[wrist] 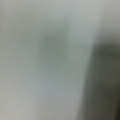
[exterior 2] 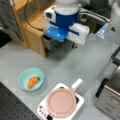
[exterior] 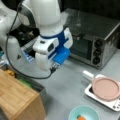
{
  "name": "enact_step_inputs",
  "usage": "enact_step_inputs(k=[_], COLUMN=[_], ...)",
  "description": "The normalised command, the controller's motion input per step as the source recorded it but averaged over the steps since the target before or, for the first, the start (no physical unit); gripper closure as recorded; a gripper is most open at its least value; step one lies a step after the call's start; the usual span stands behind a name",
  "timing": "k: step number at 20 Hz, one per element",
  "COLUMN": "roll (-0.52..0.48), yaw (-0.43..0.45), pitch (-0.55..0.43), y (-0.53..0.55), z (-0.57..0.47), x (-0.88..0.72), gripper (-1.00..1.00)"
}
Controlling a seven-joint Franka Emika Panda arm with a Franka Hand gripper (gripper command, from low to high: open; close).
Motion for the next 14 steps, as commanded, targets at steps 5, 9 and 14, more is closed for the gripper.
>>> enact_step_inputs(k=[5,9,14], roll=[-0.041,-0.037,0.008], yaw=[-0.016,-0.032,-0.042], pitch=[0.173,0.191,0.187], y=[-0.26,-0.28,-0.20], z=[0.09,0.08,0.00], x=[0.70,0.68,0.63], gripper=[-1.00,-1.00,-1.00])
